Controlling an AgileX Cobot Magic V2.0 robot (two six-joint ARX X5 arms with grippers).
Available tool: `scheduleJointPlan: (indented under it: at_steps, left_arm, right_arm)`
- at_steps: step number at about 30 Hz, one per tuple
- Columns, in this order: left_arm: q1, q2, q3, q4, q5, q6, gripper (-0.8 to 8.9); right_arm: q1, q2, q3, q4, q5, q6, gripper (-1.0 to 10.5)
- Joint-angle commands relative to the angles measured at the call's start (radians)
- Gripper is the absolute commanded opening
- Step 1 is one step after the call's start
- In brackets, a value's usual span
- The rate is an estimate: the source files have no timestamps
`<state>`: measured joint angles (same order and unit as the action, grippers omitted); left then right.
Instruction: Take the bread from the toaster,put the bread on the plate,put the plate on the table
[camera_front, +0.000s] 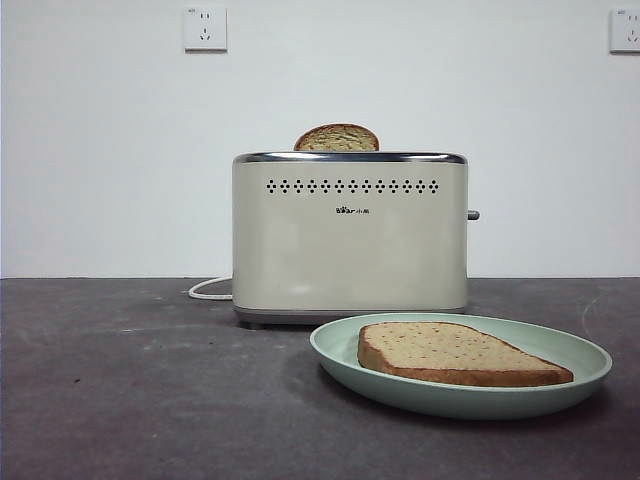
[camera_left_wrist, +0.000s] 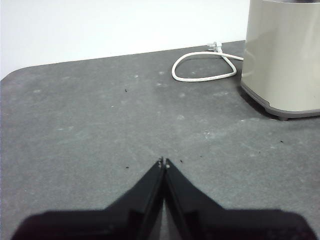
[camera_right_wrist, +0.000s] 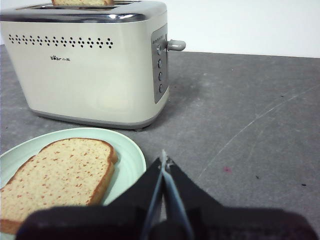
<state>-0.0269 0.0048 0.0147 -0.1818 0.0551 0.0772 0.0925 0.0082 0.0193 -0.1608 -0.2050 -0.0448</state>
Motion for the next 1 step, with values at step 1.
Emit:
scheduleJointPlan:
  at_steps: [1]
  left_arm:
    - [0.003, -0.002, -0.011, 0.002, -0.001, -0.006, -0.04]
  right_arm:
    - [0.002, 0.000, -0.013, -0.005, 0.003, 0.003, 0.0]
